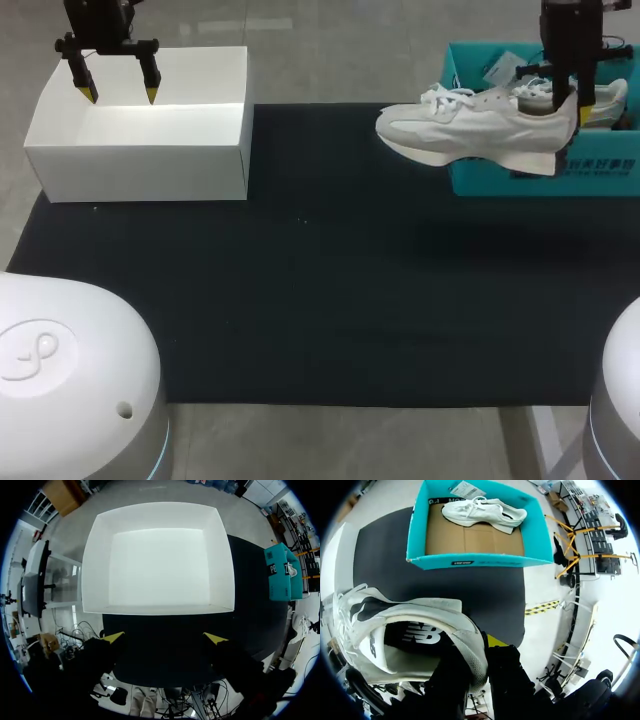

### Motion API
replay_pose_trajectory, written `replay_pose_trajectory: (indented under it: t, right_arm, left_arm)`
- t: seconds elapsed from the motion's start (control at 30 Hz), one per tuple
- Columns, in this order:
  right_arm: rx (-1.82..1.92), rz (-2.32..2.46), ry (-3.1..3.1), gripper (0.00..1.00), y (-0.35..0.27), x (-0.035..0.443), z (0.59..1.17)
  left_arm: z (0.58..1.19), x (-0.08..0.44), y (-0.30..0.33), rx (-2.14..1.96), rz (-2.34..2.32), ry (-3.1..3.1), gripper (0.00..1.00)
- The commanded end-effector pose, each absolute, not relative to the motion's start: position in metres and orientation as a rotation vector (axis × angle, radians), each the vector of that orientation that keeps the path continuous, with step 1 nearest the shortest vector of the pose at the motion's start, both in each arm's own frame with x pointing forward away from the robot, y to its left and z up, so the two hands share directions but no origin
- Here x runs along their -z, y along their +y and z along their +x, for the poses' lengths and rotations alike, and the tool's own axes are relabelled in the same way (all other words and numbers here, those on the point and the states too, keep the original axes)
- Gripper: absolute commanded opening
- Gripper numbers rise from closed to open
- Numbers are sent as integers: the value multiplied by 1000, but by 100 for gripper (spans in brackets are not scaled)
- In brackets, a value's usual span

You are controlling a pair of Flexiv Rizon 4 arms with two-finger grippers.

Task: Take the shoe out of the shoebox, open the shoe tongue, remove and reinsert the insole, then place the shoe into the shoebox

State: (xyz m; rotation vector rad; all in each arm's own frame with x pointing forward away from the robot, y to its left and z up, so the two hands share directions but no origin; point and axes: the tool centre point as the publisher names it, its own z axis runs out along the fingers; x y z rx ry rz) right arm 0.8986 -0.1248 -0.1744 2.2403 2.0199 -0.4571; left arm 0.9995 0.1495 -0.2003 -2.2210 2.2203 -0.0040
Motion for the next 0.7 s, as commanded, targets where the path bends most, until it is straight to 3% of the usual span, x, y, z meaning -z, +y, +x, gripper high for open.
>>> replay_pose_trajectory:
  t: [0.03, 0.7]
  right_arm:
    - [466, 2216, 2044, 0, -108, 174, 899]
    - [466, 2216, 2044, 0, -108, 174, 899]
  left_arm:
    - [999, 200, 150, 3, -2221, 2220, 100]
    - [999, 200, 150, 3, -2221, 2220, 100]
